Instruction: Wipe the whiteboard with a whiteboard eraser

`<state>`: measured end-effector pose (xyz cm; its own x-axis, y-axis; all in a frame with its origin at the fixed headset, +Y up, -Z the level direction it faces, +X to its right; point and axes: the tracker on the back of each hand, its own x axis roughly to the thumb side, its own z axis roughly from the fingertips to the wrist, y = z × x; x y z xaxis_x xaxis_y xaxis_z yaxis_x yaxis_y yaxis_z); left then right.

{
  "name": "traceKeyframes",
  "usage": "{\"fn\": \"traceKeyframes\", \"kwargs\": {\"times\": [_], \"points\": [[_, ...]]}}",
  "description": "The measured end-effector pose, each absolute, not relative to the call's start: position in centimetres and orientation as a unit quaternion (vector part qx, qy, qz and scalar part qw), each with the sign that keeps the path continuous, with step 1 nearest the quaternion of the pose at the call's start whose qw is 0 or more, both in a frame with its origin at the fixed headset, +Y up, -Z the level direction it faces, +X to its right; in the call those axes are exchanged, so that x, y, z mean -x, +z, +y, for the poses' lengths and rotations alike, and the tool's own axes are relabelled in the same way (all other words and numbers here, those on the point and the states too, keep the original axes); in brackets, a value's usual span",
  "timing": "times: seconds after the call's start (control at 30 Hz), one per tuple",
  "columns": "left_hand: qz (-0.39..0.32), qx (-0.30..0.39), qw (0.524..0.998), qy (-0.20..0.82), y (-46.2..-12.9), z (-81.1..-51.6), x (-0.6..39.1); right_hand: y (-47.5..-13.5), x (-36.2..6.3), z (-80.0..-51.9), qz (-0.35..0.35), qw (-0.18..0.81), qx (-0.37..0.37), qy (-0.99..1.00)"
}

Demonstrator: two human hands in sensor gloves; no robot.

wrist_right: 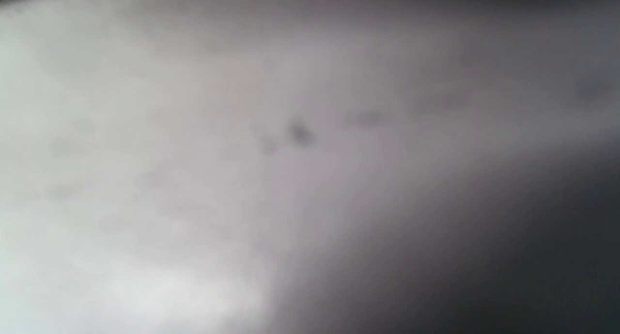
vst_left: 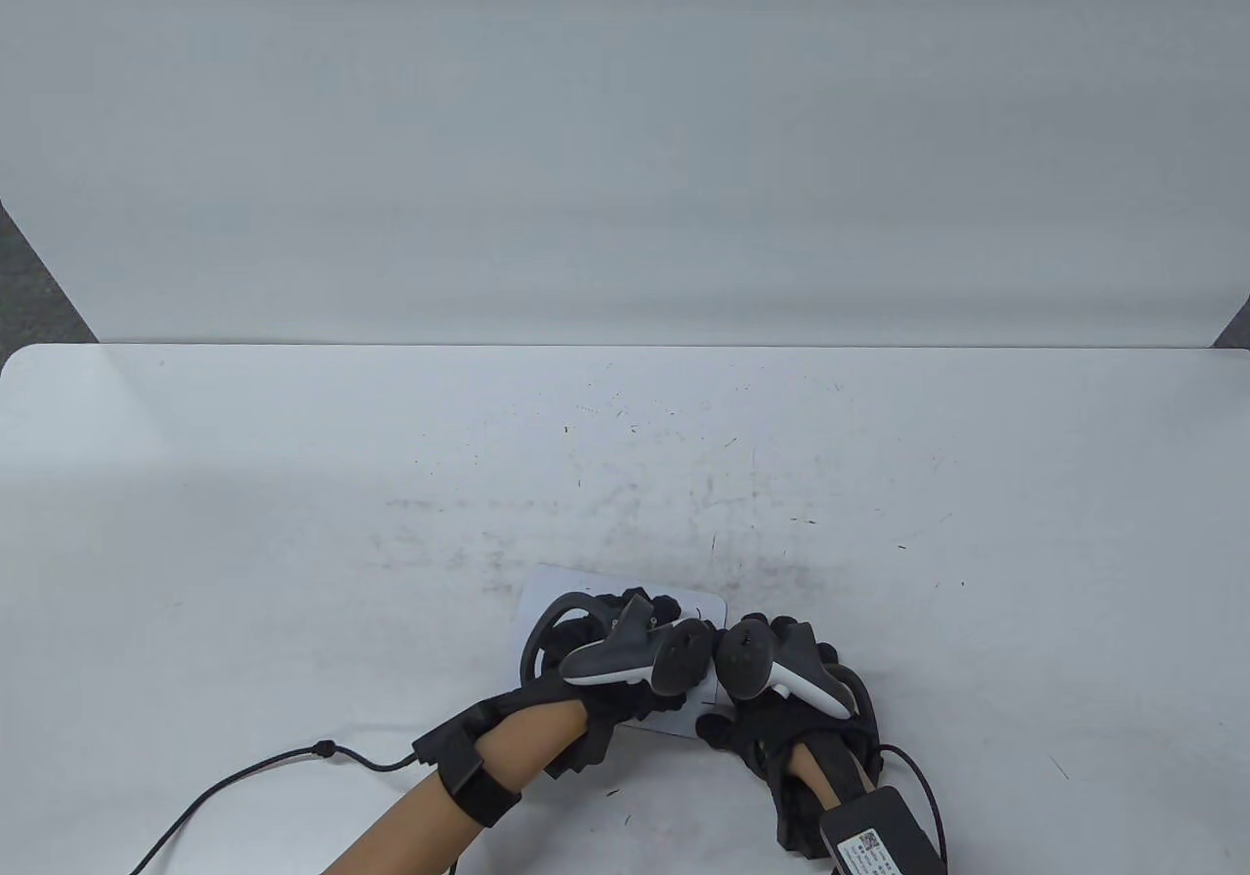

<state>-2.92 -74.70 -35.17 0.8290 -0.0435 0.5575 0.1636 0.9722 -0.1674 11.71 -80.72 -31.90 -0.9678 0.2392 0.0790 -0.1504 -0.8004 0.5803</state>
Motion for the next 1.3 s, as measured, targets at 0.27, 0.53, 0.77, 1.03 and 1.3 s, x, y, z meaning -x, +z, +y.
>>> {"fn": "traceKeyframes", "kwargs": {"times": [0.27,0.53,0.77,1.03,1.3], "points": [[-0.239,0.102,0.964,-0.054,-39.0,-74.7,2.0,-31.9,-11.7,-80.8,0.300,0.103,-0.073,0.946],[-0.211,0.090,0.972,-0.049,-40.3,-74.9,1.8,-31.9,-11.7,-80.8,0.300,0.105,-0.072,0.945],[-0.269,0.084,0.957,-0.067,-37.6,-74.9,2.5,-31.9,-11.7,-80.8,0.304,0.108,-0.073,0.944],[-0.331,0.108,0.937,-0.025,-33.8,-75.1,2.9,-32.0,-11.7,-80.8,0.302,0.105,-0.074,0.944],[-0.359,0.112,0.927,-0.018,-32.7,-75.0,2.3,-32.0,-11.7,-80.7,0.302,0.105,-0.075,0.944]]}}
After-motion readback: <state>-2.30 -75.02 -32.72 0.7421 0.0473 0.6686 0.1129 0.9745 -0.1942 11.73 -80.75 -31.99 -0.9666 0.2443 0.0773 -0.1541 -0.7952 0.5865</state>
